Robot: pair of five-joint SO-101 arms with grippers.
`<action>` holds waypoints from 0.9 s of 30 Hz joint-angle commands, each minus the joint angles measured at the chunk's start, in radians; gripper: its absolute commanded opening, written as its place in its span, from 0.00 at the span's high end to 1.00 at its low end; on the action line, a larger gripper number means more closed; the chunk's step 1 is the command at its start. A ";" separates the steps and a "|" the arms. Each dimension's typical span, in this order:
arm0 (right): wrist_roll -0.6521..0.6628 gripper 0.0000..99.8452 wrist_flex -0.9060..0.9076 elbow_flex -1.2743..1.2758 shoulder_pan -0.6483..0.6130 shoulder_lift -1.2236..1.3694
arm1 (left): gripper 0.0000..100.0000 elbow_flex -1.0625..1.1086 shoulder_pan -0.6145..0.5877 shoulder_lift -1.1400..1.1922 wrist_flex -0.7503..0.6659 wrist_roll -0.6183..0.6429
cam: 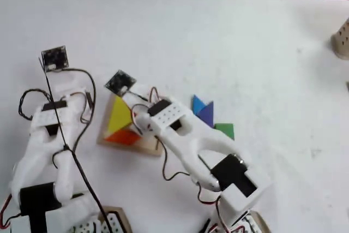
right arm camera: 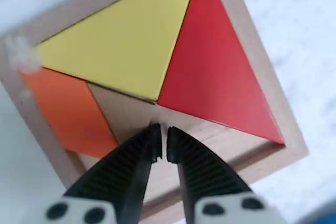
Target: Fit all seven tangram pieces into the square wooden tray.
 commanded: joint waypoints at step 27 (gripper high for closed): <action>-0.009 0.98 0.366 0.190 0.639 -0.438 | 0.92 -0.040 0.067 -0.008 -0.011 -0.005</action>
